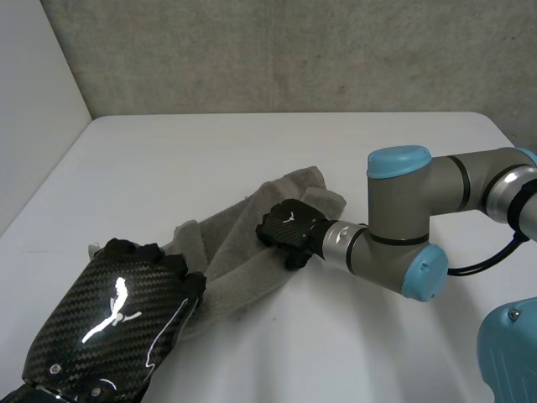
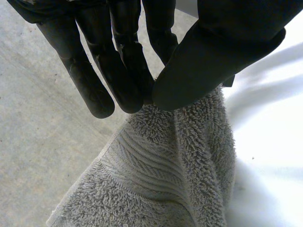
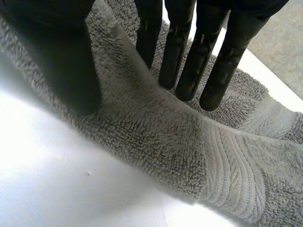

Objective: Fold the towel.

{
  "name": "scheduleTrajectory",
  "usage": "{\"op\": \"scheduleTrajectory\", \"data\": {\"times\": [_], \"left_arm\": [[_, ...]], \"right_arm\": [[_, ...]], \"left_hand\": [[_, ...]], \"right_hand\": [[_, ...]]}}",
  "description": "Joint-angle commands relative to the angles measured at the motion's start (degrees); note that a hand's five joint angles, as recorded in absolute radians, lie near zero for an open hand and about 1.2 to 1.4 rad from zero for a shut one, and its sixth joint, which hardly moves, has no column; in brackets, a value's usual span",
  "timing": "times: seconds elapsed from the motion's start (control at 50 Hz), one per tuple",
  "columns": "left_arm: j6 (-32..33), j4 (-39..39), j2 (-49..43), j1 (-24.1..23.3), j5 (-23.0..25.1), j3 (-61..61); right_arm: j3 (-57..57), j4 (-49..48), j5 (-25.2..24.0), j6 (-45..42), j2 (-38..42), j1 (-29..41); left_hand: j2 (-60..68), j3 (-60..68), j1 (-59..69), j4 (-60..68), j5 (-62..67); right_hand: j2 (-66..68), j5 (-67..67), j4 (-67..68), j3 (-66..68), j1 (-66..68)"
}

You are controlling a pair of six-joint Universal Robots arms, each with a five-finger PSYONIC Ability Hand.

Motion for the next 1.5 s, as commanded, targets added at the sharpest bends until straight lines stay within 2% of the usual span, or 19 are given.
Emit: {"op": "scheduleTrajectory", "data": {"times": [0.02,0.08,0.14,0.22,0.26,0.4,0.44,0.6,0.78,1.0,1.04,1.16,1.26,1.3,1.32,1.36,1.38,1.42,1.5], "left_arm": [[0.1,0.2,-0.2,0.2,0.1,0.2],[0.1,0.3,-0.7,0.2,0.1,0.5],[0.1,0.9,-1.5,0.8,0.3,1.0],[0.1,2.2,-3.0,2.3,0.3,2.0],[0.1,4.3,-4.2,5.5,0.4,2.6],[-0.3,11.2,-5.0,15.4,1.1,4.0],[-0.6,14.6,-5.1,18.9,2.4,4.9],[-3.5,17.4,-5.6,19.7,7.1,9.1],[-9.3,15.4,-12.4,19.5,7.6,10.0],[-9.2,14.5,-25.5,20.4,9.0,8.7],[-9.1,14.9,-31.1,20.7,10.4,10.6],[-8.7,15.0,-39.3,22.3,12.1,18.8],[-8.6,15.2,-45.1,23.2,11.9,33.9],[-9.3,16.1,-46.5,23.0,11.4,46.4],[-9.3,16.1,-46.5,23.0,11.4,46.4],[-9.3,19.0,-46.1,23.0,10.3,57.1],[-9.3,19.0,-46.1,23.0,10.3,57.1],[-9.4,21.5,-45.5,23.0,9.3,60.8],[-10.6,28.5,-42.2,22.6,6.0,63.7]], "right_arm": [[-1.0,-0.6,0.8,-0.5,-0.3,-0.1],[-1.8,-0.6,3.4,-0.3,-2.2,0.0],[0.2,-0.4,6.9,0.3,-9.0,-0.6],[4.1,-0.4,7.6,0.3,-15.3,-0.8],[8.9,-0.4,7.9,0.2,-23.6,-2.2],[16.0,0.2,8.9,0.5,-38.3,-6.7],[18.2,0.4,9.4,1.7,-47.7,-8.2],[21.3,6.7,9.0,4.3,-59.9,-10.0],[27.2,11.3,9.1,2.9,-58.6,-9.5],[28.8,8.9,9.5,3.8,-42.3,-9.7],[27.2,8.3,9.2,3.8,-36.6,-10.2],[21.0,4.0,10.5,4.1,-30.5,-9.3],[6.8,-8.8,18.4,4.3,-25.4,-7.4],[3.2,-13.6,20.3,4.3,-25.4,-6.7],[3.1,-13.6,20.3,4.3,-25.4,-6.7],[-1.0,-24.6,23.1,4.4,-26.6,-6.1],[-1.0,-24.7,23.1,4.4,-26.6,-6.1],[-0.3,-35.0,24.4,4.9,-30.1,-6.1],[3.6,-39.5,24.2,5.8,-34.0,-6.0]], "left_hand": [[10.2,10.3,11.5,10.2,10.5],[10.2,10.3,11.5,10.2,10.5],[10.2,10.3,11.5,10.2,10.5],[10.2,10.3,11.5,10.2,10.5],[10.2,10.3,11.5,10.2,10.5],[10.2,10.3,11.5,10.2,10.5],[10.2,10.3,11.5,10.2,10.5],[10.2,10.3,11.5,10.2,10.5],[10.2,10.3,11.5,10.2,10.5],[10.2,10.3,11.5,10.2,10.5],[10.2,10.3,11.5,10.2,10.5],[10.2,10.3,11.5,10.2,10.5],[10.2,10.3,11.5,10.2,10.5],[10.2,10.3,11.5,10.2,10.5],[10.2,10.3,11.5,10.2,10.5],[10.2,10.3,11.5,10.2,10.5],[10.2,10.3,11.5,10.2,10.5],[10.2,10.3,11.5,10.2,10.5],[10.2,10.3,11.5,10.2,10.5]], "right_hand": [[30.6,33.3,31.0,31.0,38.1],[30.6,33.3,31.0,31.0,38.1],[30.6,33.3,31.0,31.0,38.1],[30.6,33.3,31.0,31.0,38.1],[30.6,33.3,31.0,31.0,38.1],[30.6,33.3,31.0,31.0,38.1],[30.6,33.3,31.0,31.0,38.1],[30.6,33.3,31.0,31.0,38.1],[30.6,33.3,31.0,31.0,38.1],[30.6,33.3,31.0,31.0,38.1],[30.6,33.3,31.0,31.0,38.1],[30.6,33.3,31.0,31.0,38.1],[30.6,33.3,31.0,31.0,38.1],[30.6,33.3,31.0,31.0,38.1],[30.6,33.3,31.0,31.0,38.1],[30.6,33.3,31.0,31.0,38.1],[30.6,33.3,31.0,31.0,38.1],[30.6,33.3,31.0,31.0,38.1],[30.6,33.3,31.0,31.0,38.1]]}}
